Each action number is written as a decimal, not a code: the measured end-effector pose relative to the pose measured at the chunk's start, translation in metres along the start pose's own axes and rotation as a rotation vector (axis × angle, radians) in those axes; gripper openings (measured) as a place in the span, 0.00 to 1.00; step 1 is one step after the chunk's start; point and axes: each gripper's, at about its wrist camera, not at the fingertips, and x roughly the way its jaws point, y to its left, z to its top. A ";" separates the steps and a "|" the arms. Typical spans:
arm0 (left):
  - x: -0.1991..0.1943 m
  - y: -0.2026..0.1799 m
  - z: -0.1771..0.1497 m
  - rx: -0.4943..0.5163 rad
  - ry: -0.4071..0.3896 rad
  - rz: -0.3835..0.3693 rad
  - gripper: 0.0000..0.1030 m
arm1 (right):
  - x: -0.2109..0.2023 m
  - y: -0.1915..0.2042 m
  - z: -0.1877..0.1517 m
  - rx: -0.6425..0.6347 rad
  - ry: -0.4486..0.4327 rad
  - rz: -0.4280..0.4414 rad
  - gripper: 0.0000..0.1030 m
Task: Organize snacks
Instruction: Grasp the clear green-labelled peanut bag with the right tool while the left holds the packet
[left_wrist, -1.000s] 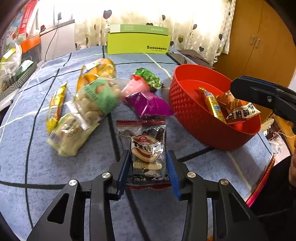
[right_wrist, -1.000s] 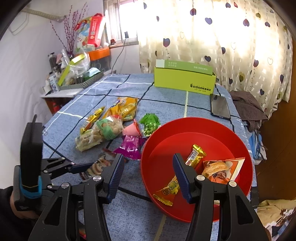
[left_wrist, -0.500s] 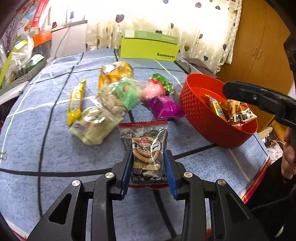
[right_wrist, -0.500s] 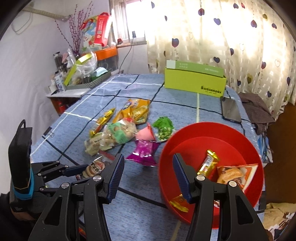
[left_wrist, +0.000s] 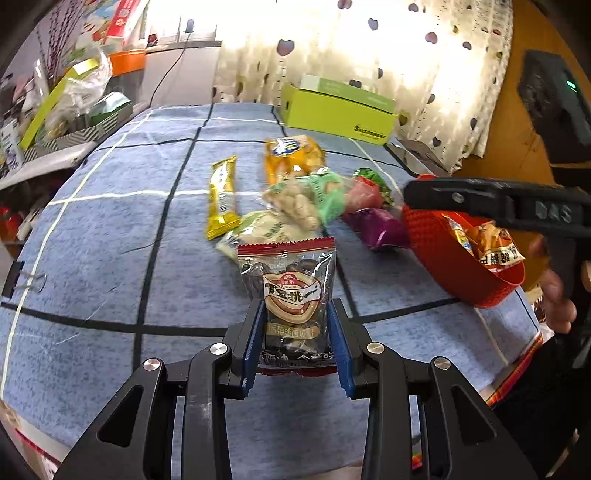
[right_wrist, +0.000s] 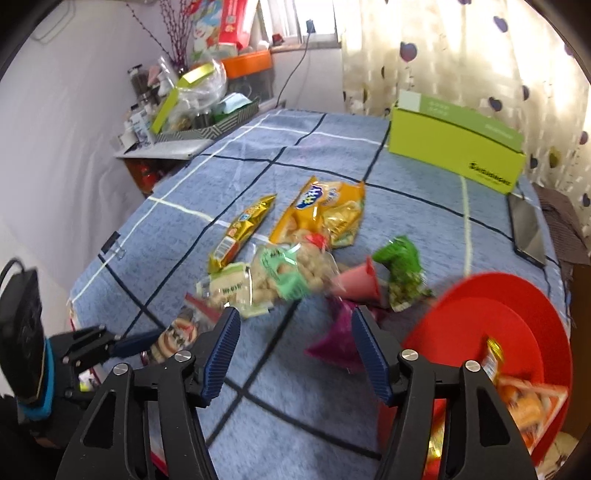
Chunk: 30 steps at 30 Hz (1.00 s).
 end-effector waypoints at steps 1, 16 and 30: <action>0.000 0.003 -0.001 -0.005 0.000 0.003 0.35 | 0.003 0.000 0.003 -0.003 0.003 0.005 0.65; 0.006 0.027 -0.001 -0.045 0.011 -0.007 0.35 | 0.061 -0.005 0.033 0.020 0.184 0.124 0.69; 0.004 0.037 -0.001 -0.071 0.004 -0.020 0.35 | 0.050 0.044 0.023 -0.435 0.148 -0.014 0.69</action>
